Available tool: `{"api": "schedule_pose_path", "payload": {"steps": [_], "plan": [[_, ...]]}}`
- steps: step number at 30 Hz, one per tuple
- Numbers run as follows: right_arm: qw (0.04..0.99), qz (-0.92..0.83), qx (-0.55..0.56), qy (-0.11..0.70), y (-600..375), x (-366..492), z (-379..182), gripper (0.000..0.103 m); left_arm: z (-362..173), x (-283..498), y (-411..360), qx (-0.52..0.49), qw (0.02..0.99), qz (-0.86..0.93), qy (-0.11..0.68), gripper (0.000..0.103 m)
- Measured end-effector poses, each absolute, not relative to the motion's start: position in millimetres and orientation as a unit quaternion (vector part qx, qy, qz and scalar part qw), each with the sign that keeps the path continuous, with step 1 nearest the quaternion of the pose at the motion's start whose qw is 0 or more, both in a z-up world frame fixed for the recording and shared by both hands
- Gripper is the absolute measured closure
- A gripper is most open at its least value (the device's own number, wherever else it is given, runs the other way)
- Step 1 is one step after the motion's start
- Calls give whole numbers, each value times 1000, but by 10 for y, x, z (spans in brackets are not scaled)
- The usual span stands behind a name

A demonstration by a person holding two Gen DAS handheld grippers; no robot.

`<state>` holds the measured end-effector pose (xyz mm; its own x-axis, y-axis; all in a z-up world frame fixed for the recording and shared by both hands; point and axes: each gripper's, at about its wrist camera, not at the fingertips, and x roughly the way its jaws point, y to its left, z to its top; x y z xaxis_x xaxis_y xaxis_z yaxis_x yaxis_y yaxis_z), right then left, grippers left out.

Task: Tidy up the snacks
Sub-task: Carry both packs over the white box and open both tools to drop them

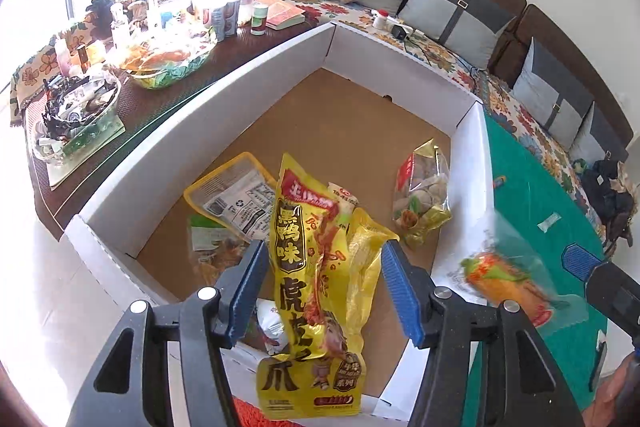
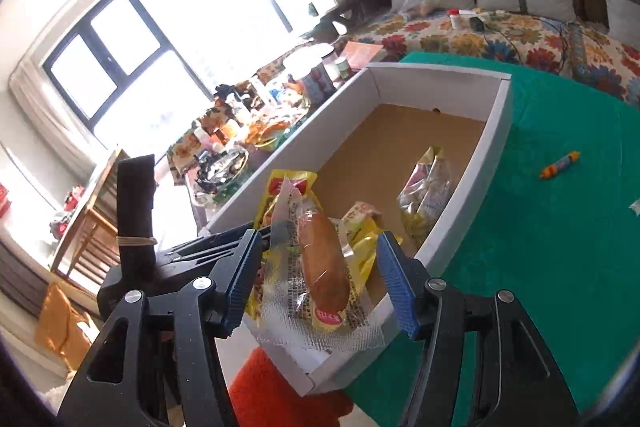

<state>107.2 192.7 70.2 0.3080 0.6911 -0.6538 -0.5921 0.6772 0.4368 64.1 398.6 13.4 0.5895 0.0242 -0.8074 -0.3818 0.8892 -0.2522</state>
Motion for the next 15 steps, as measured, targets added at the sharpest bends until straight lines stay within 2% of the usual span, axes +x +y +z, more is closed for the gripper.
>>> {"api": "schedule_pose_path", "payload": {"steps": [2,3,4,7,11,15], "plan": [[804,391,70,442,1804,1067,574,34,83,487,4030,-210,870,129,427,32],[806,388,75,441,1665,1071,518,34,76,413,4038,-212,873,133,419,23],[810,381,74,440,1511,1093,448,34,76,355,4033,-212,875,138,412,20],[837,327,37,438,850,1125,116,32,107,241,3917,-215,881,128,403,20],[871,191,-64,448,-232,1133,-483,32,263,285,3508,-203,894,84,390,20],[888,84,-61,448,-1308,1046,-735,32,456,422,2803,-156,912,12,380,12]]}}
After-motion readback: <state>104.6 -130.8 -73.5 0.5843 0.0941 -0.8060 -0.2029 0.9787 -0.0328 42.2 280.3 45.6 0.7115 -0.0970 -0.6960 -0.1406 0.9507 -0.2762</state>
